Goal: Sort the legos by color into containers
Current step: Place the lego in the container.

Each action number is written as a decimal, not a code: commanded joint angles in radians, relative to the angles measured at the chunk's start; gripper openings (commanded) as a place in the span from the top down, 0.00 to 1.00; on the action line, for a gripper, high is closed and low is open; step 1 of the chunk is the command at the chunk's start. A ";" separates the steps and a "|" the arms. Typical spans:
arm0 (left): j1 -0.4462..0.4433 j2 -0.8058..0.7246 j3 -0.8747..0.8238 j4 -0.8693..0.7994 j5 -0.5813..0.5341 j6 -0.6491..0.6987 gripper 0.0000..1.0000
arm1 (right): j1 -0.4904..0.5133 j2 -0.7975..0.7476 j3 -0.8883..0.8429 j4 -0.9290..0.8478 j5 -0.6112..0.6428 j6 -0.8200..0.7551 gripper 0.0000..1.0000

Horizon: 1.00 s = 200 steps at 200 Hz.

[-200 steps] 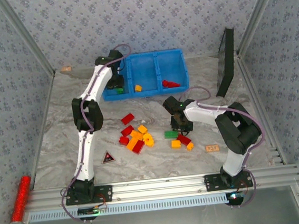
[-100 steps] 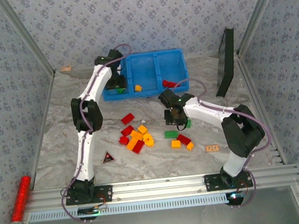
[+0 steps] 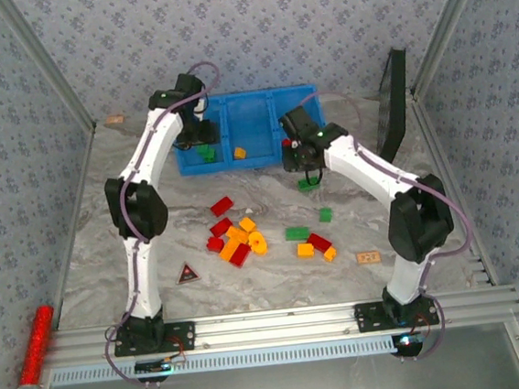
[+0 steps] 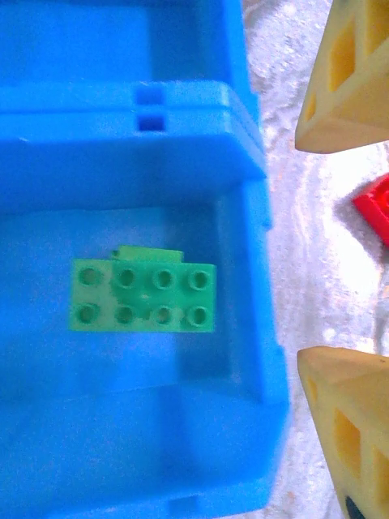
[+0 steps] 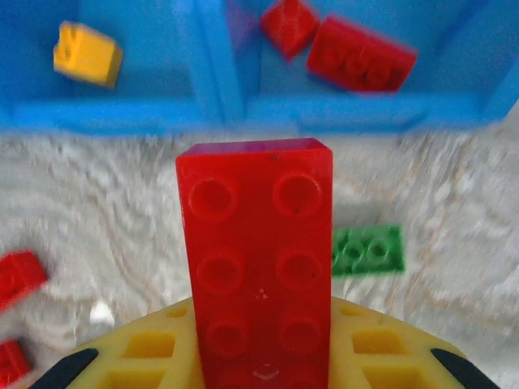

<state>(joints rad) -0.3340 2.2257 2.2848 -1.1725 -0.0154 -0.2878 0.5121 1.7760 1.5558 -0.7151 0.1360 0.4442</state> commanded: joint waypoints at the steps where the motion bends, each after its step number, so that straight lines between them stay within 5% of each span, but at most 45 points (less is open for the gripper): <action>1: -0.039 -0.124 -0.128 0.011 0.001 0.016 0.36 | -0.065 0.074 0.115 0.016 0.015 -0.090 0.78; 96: -0.365 -0.444 -0.738 0.144 0.049 -0.197 0.37 | -0.174 0.502 0.622 -0.029 -0.090 -0.204 0.79; 143: -0.414 -0.415 -0.795 0.206 0.041 -0.292 0.37 | -0.194 0.626 0.740 -0.056 -0.117 -0.220 0.78; 200: -0.419 -0.323 -0.756 0.226 0.063 -0.320 0.38 | -0.199 0.616 0.637 -0.020 -0.122 -0.228 0.70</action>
<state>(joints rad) -0.7464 1.8515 1.4971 -0.9527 0.0311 -0.5774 0.3161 2.4027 2.2429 -0.7341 0.0334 0.2382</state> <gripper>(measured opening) 0.621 0.314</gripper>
